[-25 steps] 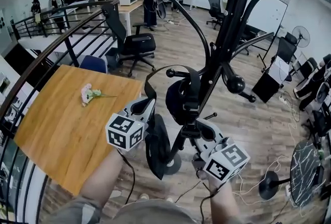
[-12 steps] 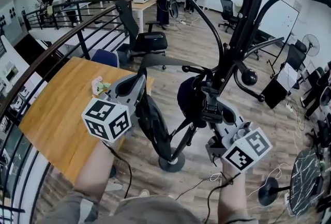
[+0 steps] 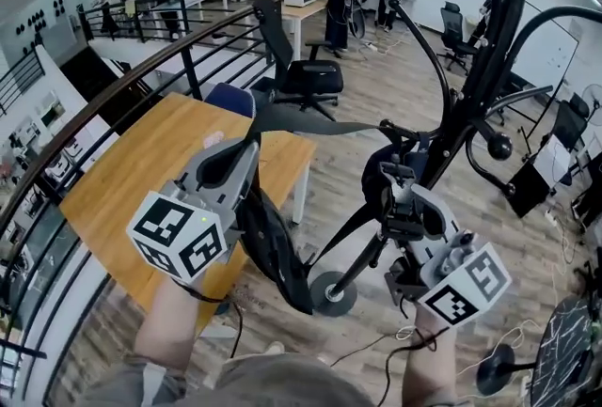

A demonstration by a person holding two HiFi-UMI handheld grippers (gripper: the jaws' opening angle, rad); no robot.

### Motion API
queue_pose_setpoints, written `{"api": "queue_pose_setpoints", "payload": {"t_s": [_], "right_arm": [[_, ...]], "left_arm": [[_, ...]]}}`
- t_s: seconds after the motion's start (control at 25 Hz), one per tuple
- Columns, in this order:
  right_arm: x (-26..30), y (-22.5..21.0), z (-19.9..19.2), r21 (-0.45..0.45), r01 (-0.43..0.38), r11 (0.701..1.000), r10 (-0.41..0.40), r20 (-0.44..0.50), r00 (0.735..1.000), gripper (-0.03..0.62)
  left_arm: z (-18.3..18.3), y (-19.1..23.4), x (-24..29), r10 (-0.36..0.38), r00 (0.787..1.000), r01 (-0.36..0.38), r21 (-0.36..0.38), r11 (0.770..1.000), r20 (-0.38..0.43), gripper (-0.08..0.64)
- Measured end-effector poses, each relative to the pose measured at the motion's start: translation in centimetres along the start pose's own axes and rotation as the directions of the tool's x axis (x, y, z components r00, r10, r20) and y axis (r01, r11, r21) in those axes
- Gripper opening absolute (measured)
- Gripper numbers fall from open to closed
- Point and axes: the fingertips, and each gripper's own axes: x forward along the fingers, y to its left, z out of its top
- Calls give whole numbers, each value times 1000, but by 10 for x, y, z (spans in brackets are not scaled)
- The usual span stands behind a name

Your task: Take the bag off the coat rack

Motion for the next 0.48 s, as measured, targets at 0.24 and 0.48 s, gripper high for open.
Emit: {"api": "queue_pose_setpoints", "payload": {"t_s": [0.24, 0.48], "right_arm": [[14, 24, -29, 56, -81, 995, 84, -40, 996, 31], [21, 48, -62, 125, -153, 980, 164, -85, 983, 31]], "left_arm": [[-20, -3, -49, 41, 996, -38, 39, 999, -79, 15], [-50, -9, -89, 75, 983, -72, 26, 997, -168, 15]]}}
